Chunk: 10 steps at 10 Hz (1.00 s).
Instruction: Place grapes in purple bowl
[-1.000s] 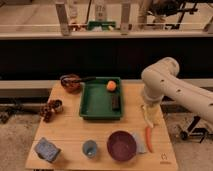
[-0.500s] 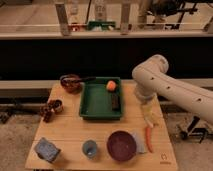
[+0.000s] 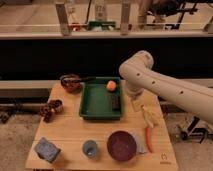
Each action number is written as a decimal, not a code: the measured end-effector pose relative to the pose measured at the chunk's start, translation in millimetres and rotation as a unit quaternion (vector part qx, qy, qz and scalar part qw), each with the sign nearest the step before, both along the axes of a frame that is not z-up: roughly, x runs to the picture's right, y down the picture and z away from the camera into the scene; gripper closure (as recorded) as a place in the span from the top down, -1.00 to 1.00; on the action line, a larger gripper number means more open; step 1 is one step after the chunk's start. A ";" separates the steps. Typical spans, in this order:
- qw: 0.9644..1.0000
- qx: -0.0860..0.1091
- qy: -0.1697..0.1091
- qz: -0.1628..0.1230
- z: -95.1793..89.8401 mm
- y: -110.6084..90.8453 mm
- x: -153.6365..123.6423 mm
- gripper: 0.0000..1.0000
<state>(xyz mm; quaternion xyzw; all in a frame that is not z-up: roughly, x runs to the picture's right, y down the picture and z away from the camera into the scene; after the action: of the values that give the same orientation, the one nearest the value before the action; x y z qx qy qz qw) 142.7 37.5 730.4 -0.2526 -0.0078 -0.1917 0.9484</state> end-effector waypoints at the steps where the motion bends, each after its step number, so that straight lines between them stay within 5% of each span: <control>1: 1.000 0.003 -0.002 -0.002 3.0 -4.9 -4.3 0.60; 6: 1.000 0.007 -0.018 -0.017 16.1 -18.7 -32.2 0.60; 10: 1.000 0.014 -0.010 0.009 17.0 -22.2 4.7 0.13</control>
<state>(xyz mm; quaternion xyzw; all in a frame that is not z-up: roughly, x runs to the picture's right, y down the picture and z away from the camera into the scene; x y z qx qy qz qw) 147.4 15.3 747.4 -0.2369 -0.0166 -0.1860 0.9534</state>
